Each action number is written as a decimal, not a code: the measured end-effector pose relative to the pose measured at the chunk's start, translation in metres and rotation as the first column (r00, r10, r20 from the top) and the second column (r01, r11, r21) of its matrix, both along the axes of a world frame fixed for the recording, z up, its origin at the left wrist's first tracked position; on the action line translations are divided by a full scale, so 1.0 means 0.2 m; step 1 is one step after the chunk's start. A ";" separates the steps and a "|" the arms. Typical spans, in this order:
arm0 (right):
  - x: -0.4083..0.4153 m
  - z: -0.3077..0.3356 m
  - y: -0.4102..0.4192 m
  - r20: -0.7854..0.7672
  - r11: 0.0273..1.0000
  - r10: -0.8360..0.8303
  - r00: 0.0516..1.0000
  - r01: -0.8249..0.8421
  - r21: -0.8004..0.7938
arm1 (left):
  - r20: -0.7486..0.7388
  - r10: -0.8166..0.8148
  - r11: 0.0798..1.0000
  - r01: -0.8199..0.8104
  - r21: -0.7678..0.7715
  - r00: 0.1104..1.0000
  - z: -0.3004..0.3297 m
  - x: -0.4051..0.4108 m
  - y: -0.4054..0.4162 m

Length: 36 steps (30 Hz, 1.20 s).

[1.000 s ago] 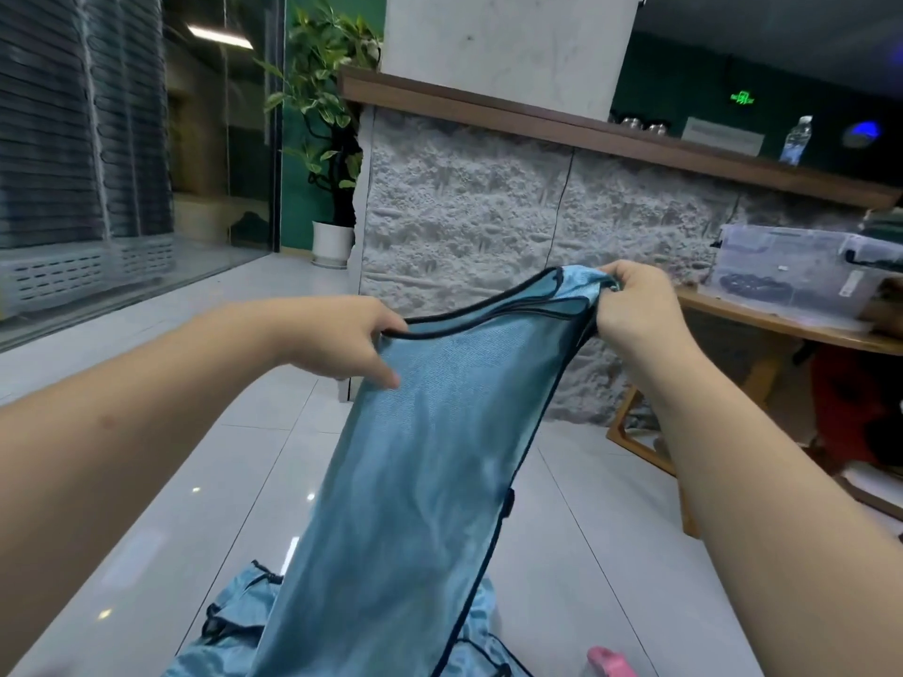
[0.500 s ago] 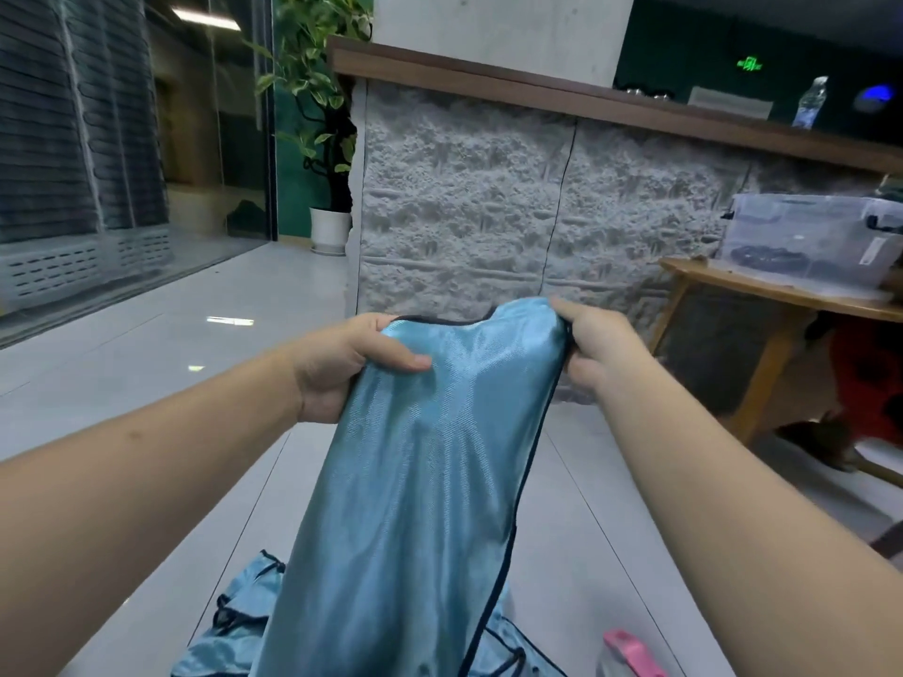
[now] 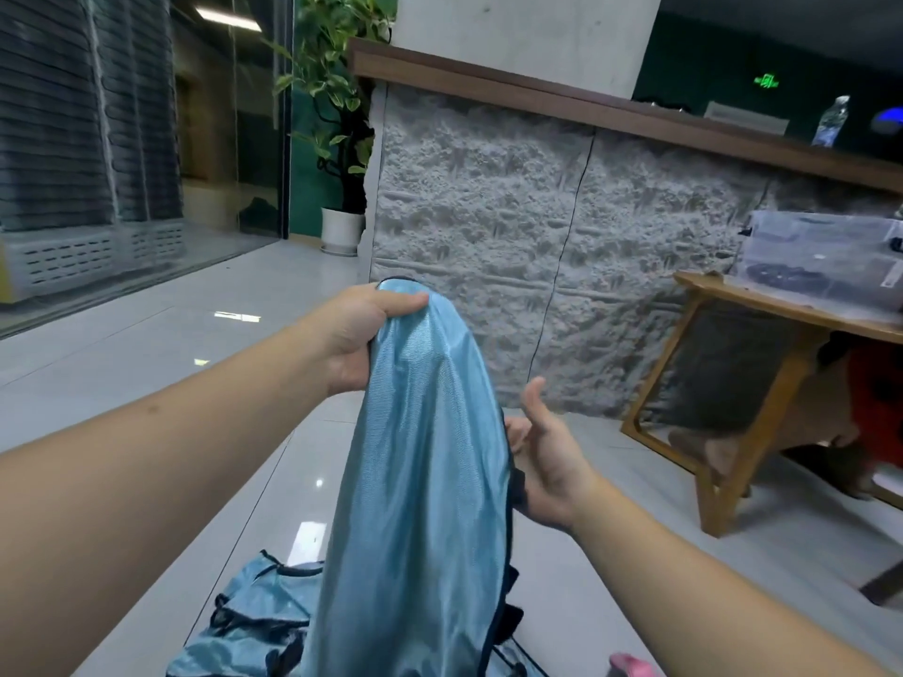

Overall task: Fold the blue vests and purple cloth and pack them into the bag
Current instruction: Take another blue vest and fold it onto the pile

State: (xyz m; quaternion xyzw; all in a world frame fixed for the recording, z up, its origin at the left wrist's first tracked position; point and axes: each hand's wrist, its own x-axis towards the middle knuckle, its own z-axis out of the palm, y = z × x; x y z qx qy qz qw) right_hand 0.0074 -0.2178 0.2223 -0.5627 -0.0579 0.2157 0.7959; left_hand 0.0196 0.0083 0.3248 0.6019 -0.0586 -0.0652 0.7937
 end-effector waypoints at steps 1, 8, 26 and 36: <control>0.00 0.00 0.00 0.027 1.000 0.017 0.999 -0.017 -0.021 | 0.031 0.031 0.998 -0.033 0.061 0.999 0.00 0.01 0.00; -0.05 0.17 0.00 0.236 0.970 -0.101 0.967 0.148 -0.194 | 0.201 0.164 0.921 -0.223 0.319 0.966 0.04 0.01 0.05; -0.04 0.21 0.03 -0.098 0.943 -0.292 0.952 0.269 -0.196 | -0.307 -0.284 0.944 0.321 0.076 0.908 -0.27 -0.10 0.01; -0.13 0.18 0.07 -0.041 0.981 -0.190 0.981 0.188 -0.047 | -0.264 -0.092 0.970 0.147 0.195 0.960 -0.18 -0.05 -0.05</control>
